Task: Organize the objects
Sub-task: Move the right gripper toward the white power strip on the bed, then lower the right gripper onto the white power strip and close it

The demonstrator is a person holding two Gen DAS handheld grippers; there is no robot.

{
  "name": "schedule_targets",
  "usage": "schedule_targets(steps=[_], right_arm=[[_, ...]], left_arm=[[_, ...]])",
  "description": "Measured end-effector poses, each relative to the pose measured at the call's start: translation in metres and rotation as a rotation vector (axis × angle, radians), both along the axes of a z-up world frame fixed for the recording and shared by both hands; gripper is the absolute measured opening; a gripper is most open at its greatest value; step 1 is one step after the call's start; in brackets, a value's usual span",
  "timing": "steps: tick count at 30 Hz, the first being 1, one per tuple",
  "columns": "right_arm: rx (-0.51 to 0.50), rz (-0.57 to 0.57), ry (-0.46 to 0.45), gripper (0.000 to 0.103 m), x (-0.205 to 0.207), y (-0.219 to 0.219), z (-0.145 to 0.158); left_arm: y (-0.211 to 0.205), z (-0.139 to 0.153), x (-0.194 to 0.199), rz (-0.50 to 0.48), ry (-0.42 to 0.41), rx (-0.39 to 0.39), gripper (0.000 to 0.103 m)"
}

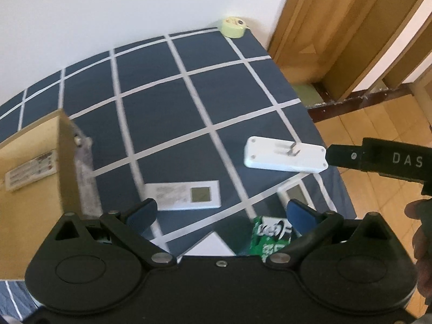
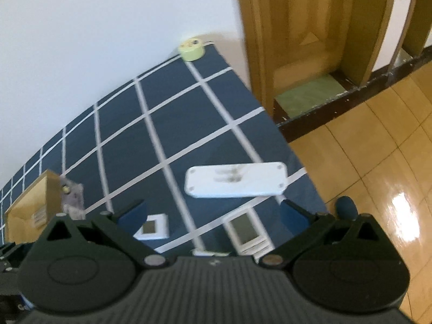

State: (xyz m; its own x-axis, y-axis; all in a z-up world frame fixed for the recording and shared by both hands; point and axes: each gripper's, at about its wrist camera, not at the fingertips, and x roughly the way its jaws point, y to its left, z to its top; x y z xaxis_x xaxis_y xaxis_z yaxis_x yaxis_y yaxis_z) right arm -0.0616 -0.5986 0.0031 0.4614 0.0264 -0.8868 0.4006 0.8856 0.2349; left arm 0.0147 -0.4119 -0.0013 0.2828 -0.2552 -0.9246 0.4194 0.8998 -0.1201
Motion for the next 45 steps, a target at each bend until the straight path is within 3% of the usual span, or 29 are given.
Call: schedule_targets(steps=[15,30,38,45], right_arm=[[0.034,-0.04,0.102,0.103,0.044,-0.063,-0.055],[0.066,-0.027,0.231,0.103,0.086,-0.07,-0.121],[0.08,-0.015,0.271,0.102,0.096,-0.072,-0.142],[0.105,-0.007,0.272,0.09,0.098,-0.075,-0.147]], left_arm=[[-0.069,-0.053,0.038,-0.068,0.079,0.065,0.103],[-0.105,-0.118,0.076,-0.126,0.202,0.089,0.103],[-0.114,-0.136,0.083,-0.146,0.241,0.078,0.103],[-0.121,-0.145,0.089,-0.158,0.264,0.062,0.103]])
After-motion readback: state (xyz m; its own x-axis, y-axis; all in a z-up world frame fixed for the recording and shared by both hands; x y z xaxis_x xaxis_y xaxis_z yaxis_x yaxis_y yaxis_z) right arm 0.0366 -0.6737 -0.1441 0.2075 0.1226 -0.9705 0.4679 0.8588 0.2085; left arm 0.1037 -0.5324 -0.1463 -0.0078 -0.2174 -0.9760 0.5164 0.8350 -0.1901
